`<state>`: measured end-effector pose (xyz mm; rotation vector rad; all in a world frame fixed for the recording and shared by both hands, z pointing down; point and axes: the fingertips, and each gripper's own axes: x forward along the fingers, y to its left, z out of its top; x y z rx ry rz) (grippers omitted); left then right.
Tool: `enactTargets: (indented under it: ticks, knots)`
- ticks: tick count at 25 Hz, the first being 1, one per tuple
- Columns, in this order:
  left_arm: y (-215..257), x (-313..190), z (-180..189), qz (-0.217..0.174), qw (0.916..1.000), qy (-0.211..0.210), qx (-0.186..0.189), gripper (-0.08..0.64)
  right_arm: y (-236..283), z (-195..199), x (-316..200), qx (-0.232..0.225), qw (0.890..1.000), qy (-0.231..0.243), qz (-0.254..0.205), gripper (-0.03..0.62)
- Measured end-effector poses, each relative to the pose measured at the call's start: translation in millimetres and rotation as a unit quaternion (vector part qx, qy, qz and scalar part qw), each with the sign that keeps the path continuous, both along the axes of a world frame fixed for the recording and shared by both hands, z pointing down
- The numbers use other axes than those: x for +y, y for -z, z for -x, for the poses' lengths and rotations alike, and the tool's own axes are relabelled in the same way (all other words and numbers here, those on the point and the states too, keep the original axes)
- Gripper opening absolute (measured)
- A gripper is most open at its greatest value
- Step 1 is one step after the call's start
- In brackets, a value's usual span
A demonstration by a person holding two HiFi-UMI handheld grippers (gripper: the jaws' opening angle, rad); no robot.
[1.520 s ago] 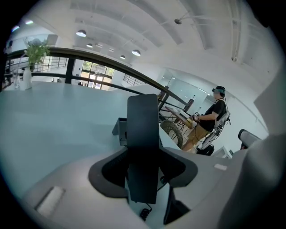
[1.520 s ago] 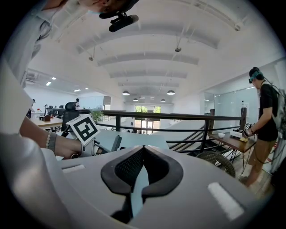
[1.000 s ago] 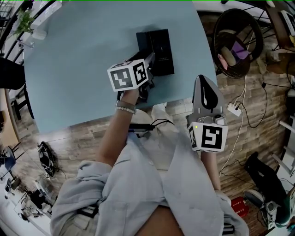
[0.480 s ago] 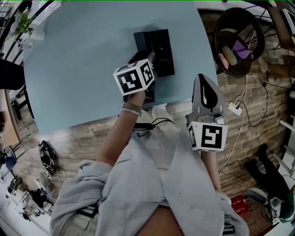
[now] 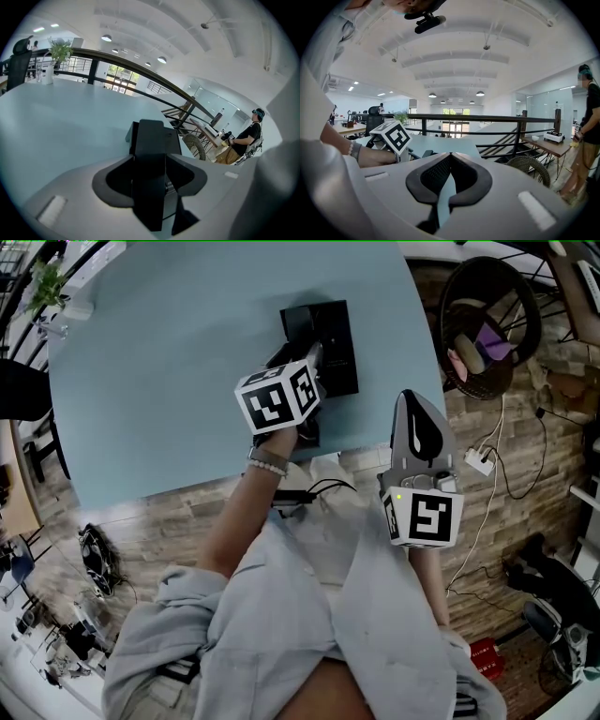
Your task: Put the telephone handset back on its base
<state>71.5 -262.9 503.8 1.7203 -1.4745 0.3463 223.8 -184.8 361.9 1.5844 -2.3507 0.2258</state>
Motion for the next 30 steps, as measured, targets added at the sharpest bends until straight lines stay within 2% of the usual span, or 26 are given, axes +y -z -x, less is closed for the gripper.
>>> enactTargets:
  ticks: [9,20,30]
  knots:
    - [1,-1,9,-0.011,0.9997,-0.001,0.021,0.198,0,5,-1,0.001,1.000,0.001,0.003,0.006]
    - [-2,-1,9,-0.024,0.9996,0.010,0.014,0.198,-1,7,1,0.004,1.000,0.000,0.002,0.006]
    - [1,0,7,-0.024,0.9993,-0.026,0.013,0.198,-1,13,6,0.003,1.000,-0.002,0.003,0.006]
